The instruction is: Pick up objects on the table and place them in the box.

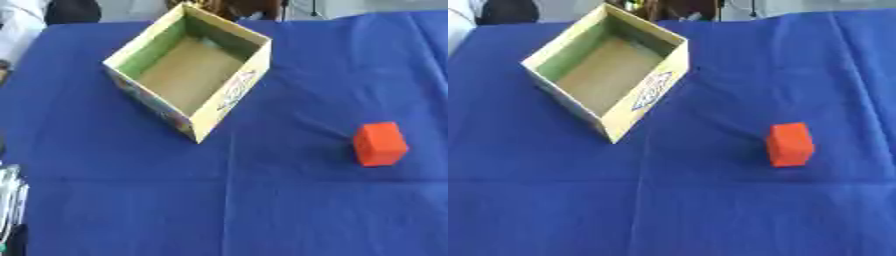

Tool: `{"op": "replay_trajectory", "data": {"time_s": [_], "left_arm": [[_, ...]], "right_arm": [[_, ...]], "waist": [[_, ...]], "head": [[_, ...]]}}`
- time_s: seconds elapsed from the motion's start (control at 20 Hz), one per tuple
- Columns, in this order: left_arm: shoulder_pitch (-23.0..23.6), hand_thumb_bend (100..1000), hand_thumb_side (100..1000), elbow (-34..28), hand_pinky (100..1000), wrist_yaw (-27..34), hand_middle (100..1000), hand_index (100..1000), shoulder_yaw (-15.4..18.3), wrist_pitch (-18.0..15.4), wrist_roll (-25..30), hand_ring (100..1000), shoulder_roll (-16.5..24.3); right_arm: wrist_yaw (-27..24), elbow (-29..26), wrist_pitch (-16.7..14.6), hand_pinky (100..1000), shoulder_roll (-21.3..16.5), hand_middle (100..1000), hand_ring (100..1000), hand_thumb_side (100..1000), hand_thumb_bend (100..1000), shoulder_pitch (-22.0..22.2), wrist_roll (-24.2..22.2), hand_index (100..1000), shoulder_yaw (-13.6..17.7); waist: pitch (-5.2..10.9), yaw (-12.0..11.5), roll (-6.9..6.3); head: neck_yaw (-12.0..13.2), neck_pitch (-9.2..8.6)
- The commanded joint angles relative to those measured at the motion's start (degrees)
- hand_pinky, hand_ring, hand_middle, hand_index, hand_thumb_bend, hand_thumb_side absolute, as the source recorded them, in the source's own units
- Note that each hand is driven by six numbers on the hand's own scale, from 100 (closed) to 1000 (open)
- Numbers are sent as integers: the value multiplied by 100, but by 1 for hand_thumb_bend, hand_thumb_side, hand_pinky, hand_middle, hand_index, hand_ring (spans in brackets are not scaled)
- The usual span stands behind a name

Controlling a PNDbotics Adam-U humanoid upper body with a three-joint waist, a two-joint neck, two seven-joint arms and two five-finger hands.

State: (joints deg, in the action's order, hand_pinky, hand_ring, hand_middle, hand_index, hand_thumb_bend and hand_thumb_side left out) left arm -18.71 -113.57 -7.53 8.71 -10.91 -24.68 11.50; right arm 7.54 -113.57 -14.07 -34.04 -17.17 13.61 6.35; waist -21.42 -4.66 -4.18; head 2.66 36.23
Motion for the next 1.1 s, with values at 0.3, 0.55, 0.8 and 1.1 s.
{"op": "replay_trajectory", "data": {"time_s": [0.3,0.55,0.8,1.1], "left_arm": [[-28,100,955,-103,465,16,593,733,18,11,7,644,91],[-20,100,955,-103,465,13,594,733,23,11,3,645,95],[7,100,954,-103,466,6,594,733,17,20,10,646,140],[51,100,955,-103,466,-10,595,733,6,38,25,647,217]], "right_arm": [[33,-103,43,651,-110,640,759,922,100,-40,-19,825,63],[126,-103,110,667,-290,652,770,943,100,-76,-95,831,41],[457,-103,327,714,-831,703,798,1000,100,-311,-319,850,-134],[938,-103,793,779,-1612,771,820,1000,135,-533,-791,870,-605]], "waist": [[123,8,11],[140,18,25],[198,54,70],[271,100,146]], "head": [[7,36],[26,105],[54,138],[94,157]]}}
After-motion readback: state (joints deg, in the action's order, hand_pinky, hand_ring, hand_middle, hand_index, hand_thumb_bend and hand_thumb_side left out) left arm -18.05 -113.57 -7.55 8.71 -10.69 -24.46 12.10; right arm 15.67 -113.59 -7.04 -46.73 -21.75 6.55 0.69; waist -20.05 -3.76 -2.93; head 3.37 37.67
